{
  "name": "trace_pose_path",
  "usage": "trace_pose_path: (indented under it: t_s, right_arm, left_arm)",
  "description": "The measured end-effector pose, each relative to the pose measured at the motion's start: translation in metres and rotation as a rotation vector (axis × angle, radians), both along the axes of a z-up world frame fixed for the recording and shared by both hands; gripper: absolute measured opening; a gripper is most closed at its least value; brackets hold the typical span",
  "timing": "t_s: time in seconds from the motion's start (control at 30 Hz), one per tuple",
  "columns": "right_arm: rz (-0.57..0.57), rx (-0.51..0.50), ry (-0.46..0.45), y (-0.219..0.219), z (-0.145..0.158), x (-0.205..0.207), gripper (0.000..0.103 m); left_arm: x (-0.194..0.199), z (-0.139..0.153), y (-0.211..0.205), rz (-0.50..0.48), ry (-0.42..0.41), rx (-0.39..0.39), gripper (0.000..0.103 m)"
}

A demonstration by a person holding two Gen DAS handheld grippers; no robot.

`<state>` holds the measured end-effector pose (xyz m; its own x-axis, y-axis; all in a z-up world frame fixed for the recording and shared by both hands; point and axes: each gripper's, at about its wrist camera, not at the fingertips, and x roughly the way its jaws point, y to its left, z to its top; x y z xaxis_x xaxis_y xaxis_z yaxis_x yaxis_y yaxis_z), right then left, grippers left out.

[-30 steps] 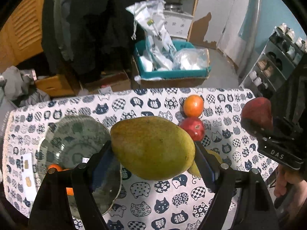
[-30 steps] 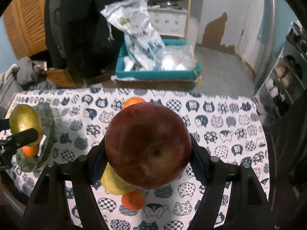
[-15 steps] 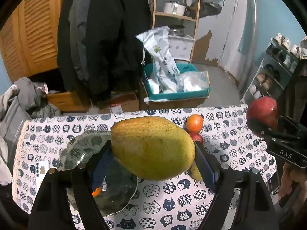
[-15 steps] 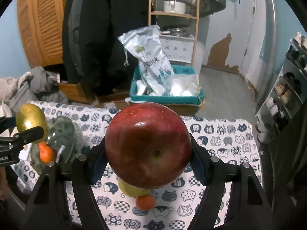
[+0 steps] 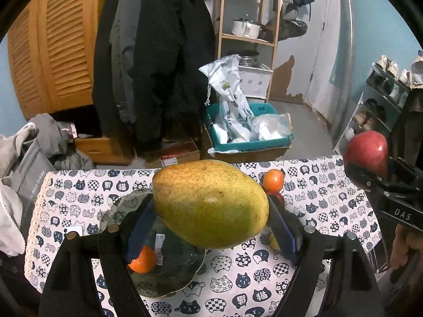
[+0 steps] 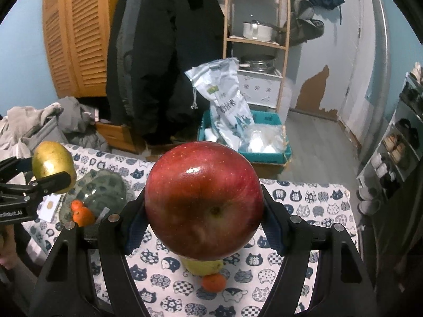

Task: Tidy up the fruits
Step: 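Carry the mango and apple over the green glass bowl with both tools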

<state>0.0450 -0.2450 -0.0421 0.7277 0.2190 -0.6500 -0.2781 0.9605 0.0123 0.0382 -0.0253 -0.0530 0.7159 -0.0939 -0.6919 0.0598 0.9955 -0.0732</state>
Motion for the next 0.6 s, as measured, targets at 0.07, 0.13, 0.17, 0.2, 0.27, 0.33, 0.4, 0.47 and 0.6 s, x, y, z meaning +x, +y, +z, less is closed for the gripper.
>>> trace_pose_path:
  t_s: [0.07, 0.13, 0.17, 0.2, 0.27, 0.33, 0.4, 0.47, 0.6]
  right_arm:
    - [0.011, 0.001, -0.003, 0.005, 0.001, 0.0, 0.074]
    - [0.022, -0.001, -0.004, 0.01, 0.001, -0.001, 0.074]
    - [0.028, -0.001, -0.002, 0.014, 0.0, 0.0, 0.074]
    - [0.034, 0.0, 0.0, 0.017, 0.0, 0.0, 0.074]
    - [0.045, 0.001, 0.004, 0.023, -0.001, 0.002, 0.074]
    - [0.055, 0.007, 0.009, 0.03, -0.002, 0.003, 0.074]
    - [0.067, 0.012, 0.013, 0.037, -0.002, 0.005, 0.074]
    - [0.078, 0.012, 0.014, 0.045, -0.002, 0.008, 0.074]
    - [0.097, 0.014, 0.018, 0.061, -0.003, 0.013, 0.074]
  left_arm:
    - [-0.001, 0.001, 0.004, 0.009, -0.006, 0.0, 0.083]
    - [-0.002, 0.003, 0.008, 0.017, -0.01, 0.001, 0.083]
    - [-0.003, 0.003, 0.01, 0.021, -0.011, 0.0, 0.083]
    - [-0.003, 0.003, 0.012, 0.025, -0.012, 0.001, 0.083]
    - [-0.003, 0.002, 0.017, 0.035, -0.012, 0.005, 0.083]
    - [-0.003, 0.001, 0.023, 0.048, -0.012, 0.01, 0.083]
    - [-0.003, -0.001, 0.03, 0.059, -0.007, 0.007, 0.083]
    - [-0.003, -0.003, 0.036, 0.071, -0.002, 0.007, 0.083]
    - [-0.001, -0.008, 0.051, 0.097, 0.01, 0.006, 0.083]
